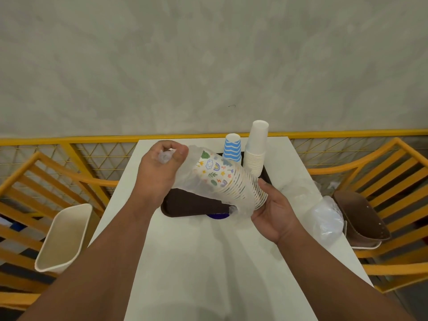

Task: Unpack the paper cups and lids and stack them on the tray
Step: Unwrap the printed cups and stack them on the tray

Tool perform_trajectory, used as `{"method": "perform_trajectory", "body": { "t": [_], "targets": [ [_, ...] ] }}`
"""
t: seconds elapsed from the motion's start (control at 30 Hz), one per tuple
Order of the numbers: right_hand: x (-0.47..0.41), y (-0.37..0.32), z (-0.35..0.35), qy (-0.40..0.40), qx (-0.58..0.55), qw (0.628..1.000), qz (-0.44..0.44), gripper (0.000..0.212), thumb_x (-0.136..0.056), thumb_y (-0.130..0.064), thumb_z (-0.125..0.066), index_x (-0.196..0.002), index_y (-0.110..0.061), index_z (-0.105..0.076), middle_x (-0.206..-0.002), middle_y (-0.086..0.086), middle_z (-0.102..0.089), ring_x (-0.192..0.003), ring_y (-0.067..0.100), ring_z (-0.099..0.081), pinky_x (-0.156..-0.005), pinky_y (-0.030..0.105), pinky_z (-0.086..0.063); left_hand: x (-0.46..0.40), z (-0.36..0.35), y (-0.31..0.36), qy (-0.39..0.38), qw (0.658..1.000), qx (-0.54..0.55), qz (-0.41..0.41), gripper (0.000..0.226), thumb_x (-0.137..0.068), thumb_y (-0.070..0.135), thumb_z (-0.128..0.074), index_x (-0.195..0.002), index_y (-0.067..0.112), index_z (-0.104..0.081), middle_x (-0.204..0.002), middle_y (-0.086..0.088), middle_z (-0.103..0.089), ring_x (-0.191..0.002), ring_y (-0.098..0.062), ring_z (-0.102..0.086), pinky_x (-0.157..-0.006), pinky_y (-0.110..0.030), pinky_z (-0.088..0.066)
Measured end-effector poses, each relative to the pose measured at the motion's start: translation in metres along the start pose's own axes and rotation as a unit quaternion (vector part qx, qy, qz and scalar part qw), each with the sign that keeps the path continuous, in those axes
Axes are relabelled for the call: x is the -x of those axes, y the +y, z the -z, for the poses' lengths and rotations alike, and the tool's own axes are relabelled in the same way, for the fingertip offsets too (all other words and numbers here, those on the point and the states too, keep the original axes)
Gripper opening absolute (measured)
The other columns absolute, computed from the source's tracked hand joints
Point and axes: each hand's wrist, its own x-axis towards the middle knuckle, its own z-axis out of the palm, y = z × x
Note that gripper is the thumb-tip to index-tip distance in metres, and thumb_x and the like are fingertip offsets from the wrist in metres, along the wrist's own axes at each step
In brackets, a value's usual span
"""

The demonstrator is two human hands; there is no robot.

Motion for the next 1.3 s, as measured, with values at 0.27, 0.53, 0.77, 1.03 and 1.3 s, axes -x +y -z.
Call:
{"method": "perform_trajectory", "body": {
  "t": [0.27,0.53,0.77,1.03,1.3],
  "targets": [
    [-0.007,0.011,0.006,0.035,0.017,0.999,-0.021,0.041,-0.085,-0.019,-0.055,-0.124,-0.009,-0.062,-0.125,0.012,-0.066,-0.11,0.022,-0.065,-0.09,0.031,-0.055,0.011,0.012,0.002,-0.147,0.987,0.015,0.056,0.048,-0.065,0.042,-0.078,-0.111,0.029,-0.068,-0.109,0.003,-0.07,-0.094,-0.013,-0.071,-0.071,-0.026,-0.057],
    [-0.011,0.069,0.05,0.14,0.05,0.986,-0.077,0.038,-0.097,-0.015,-0.054,-0.131,0.001,-0.053,-0.119,0.018,-0.065,-0.108,0.034,-0.063,-0.099,0.05,-0.048,0.029,-0.025,-0.042,-0.169,0.962,-0.201,0.076,0.051,-0.069,0.043,-0.084,-0.113,0.036,-0.06,-0.107,0.017,-0.063,-0.096,-0.002,-0.062,-0.085,-0.024,-0.052],
    [-0.003,0.102,0.073,0.188,0.227,0.945,-0.139,0.023,-0.098,-0.027,-0.052,-0.116,-0.02,-0.065,-0.106,0.01,-0.072,-0.098,0.03,-0.069,-0.089,0.048,-0.056,0.051,-0.054,-0.087,-0.247,0.903,-0.349,0.04,0.062,-0.071,0.056,-0.077,-0.124,0.035,-0.052,-0.107,0.005,-0.066,-0.097,-0.016,-0.063,-0.084,-0.035,-0.054],
    [0.006,0.088,0.078,0.248,0.279,0.91,-0.18,0.028,-0.098,-0.03,-0.041,-0.097,-0.021,-0.067,-0.101,0.007,-0.07,-0.102,0.029,-0.065,-0.096,0.048,-0.05,0.061,-0.087,-0.084,-0.311,0.828,-0.466,-0.022,0.065,-0.077,0.06,-0.068,-0.132,0.036,-0.044,-0.112,0.003,-0.066,-0.098,-0.02,-0.062,-0.081,-0.034,-0.054],
    [-0.001,0.067,0.08,0.291,0.274,0.904,-0.15,0.038,-0.101,-0.042,-0.038,-0.123,-0.023,-0.061,-0.127,0.0,-0.061,-0.117,0.023,-0.057,-0.105,0.048,-0.044,0.048,-0.091,-0.064,-0.321,0.87,-0.373,-0.015,0.102,-0.063,0.064,-0.079,-0.148,0.035,-0.029,-0.14,0.004,-0.051,-0.125,-0.014,-0.049,-0.098,-0.027,-0.039]
  ]
}}
